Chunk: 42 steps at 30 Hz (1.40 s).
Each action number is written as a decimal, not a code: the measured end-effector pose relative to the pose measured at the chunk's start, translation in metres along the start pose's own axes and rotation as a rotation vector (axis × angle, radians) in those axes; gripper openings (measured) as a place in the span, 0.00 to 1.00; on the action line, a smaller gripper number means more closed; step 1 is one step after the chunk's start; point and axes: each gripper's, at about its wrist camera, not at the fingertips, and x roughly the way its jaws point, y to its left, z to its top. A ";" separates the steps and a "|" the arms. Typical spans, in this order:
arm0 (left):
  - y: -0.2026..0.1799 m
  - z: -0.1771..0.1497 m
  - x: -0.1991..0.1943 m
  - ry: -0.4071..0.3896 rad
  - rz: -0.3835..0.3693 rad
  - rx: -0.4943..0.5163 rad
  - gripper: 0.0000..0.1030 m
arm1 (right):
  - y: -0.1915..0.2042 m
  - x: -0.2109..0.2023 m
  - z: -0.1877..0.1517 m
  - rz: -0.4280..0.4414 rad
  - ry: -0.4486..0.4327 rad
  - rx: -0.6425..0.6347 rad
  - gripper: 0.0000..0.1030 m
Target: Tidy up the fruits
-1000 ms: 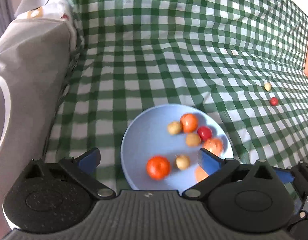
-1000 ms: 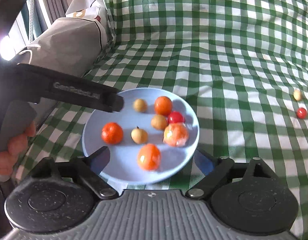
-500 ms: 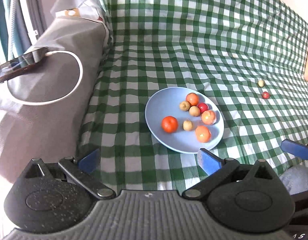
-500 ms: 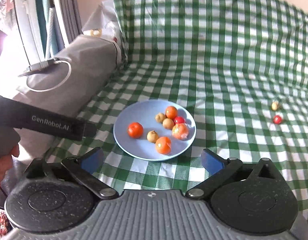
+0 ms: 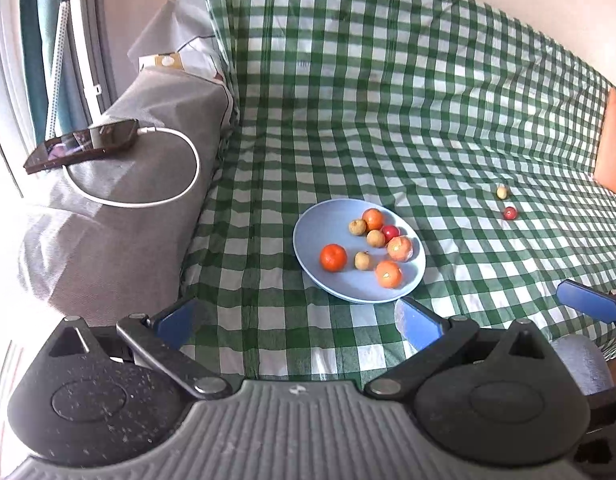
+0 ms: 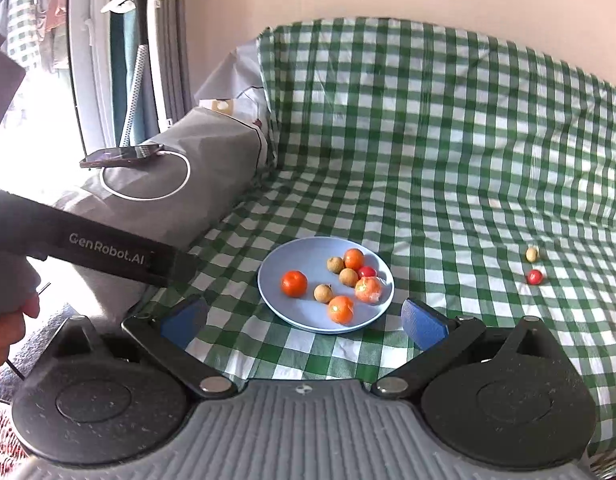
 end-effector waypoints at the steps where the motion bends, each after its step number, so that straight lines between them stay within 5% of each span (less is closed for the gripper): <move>1: 0.000 0.000 -0.003 -0.005 0.001 0.002 1.00 | 0.000 -0.001 0.001 0.002 -0.005 -0.004 0.99; 32: -0.003 0.000 0.002 0.020 0.007 0.003 1.00 | -0.007 0.001 -0.001 -0.006 0.003 0.077 0.99; 42: -0.022 0.017 0.037 0.077 0.008 0.019 1.00 | -0.072 0.026 -0.004 -0.162 -0.001 0.236 0.99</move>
